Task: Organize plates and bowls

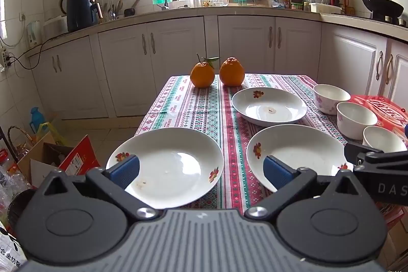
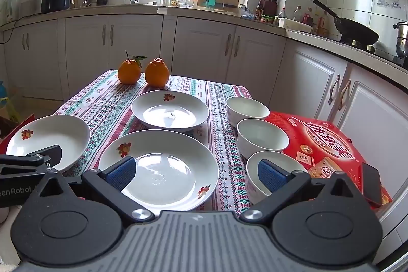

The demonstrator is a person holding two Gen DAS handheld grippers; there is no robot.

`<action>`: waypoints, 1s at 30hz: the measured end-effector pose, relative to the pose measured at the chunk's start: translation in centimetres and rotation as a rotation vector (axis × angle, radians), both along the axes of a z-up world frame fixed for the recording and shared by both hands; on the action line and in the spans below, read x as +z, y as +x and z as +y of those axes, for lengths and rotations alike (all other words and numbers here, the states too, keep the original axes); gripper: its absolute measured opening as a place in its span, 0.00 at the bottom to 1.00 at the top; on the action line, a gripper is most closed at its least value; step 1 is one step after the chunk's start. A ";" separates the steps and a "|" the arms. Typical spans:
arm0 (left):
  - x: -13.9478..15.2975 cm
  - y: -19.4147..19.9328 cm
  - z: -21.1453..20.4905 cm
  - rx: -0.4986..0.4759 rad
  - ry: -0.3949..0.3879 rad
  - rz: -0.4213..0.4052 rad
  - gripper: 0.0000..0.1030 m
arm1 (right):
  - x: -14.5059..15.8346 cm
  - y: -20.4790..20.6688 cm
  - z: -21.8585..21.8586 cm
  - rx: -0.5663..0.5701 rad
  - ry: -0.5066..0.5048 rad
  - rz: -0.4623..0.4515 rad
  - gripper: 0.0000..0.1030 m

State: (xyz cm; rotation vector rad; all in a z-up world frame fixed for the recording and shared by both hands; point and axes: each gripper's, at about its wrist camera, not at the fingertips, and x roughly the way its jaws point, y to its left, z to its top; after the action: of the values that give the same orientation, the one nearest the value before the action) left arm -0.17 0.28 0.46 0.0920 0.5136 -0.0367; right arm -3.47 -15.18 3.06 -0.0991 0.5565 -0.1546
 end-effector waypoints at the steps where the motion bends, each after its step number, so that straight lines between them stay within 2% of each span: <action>1: 0.0 0.0 0.0 0.000 -0.001 0.001 0.99 | 0.1 0.1 -0.1 -0.001 0.006 0.000 1.00; 30: -0.2 0.1 -0.2 0.000 -0.002 -0.001 0.99 | 0.1 -0.2 -0.1 0.002 0.004 -0.008 1.00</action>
State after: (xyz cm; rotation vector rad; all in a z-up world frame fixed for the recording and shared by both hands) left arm -0.05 0.12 0.24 0.0900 0.5129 -0.0375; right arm -3.62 -15.31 3.17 -0.0946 0.5483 -0.1521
